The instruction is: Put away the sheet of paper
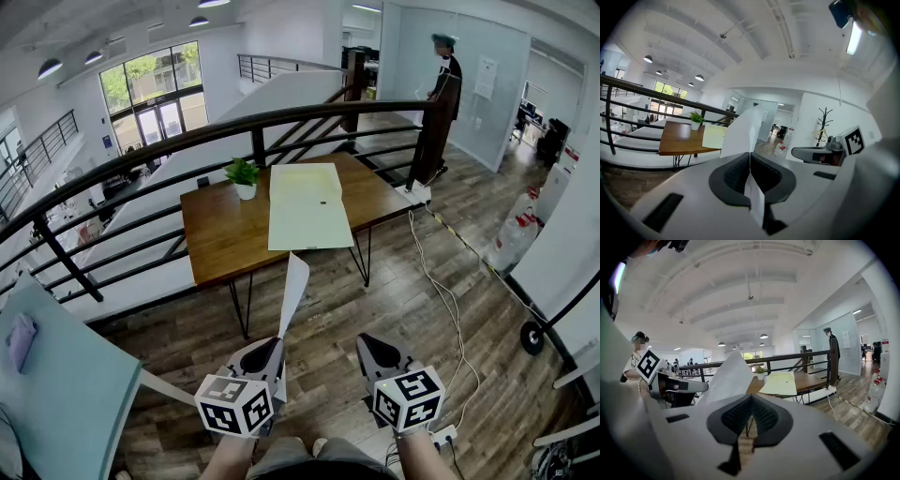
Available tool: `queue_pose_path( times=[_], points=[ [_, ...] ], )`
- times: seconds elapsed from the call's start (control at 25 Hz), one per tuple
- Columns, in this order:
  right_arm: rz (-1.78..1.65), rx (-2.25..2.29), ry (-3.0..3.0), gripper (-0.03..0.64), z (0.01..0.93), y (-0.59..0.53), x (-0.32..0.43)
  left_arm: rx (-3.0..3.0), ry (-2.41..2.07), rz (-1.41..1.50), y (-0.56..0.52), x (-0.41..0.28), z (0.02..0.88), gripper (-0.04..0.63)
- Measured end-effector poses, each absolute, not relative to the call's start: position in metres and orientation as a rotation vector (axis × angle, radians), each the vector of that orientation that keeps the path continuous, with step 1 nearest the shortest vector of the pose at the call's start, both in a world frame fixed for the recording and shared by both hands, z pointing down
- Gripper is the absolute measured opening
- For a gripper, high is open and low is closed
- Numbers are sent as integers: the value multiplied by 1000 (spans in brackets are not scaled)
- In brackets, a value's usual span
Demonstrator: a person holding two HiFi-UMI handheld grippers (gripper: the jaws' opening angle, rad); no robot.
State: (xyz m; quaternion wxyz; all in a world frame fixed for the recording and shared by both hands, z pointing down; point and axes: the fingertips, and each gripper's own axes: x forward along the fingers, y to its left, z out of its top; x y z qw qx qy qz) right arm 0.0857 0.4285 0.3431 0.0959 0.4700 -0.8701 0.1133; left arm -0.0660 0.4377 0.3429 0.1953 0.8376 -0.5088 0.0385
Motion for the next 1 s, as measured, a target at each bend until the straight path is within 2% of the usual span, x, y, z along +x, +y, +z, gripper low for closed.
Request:
queue_pose_path(
  times=[1.0],
  points=[
    [437, 1303, -2728, 28, 347, 406, 97, 2294, -1457, 46, 407, -48, 352, 21]
  ],
)
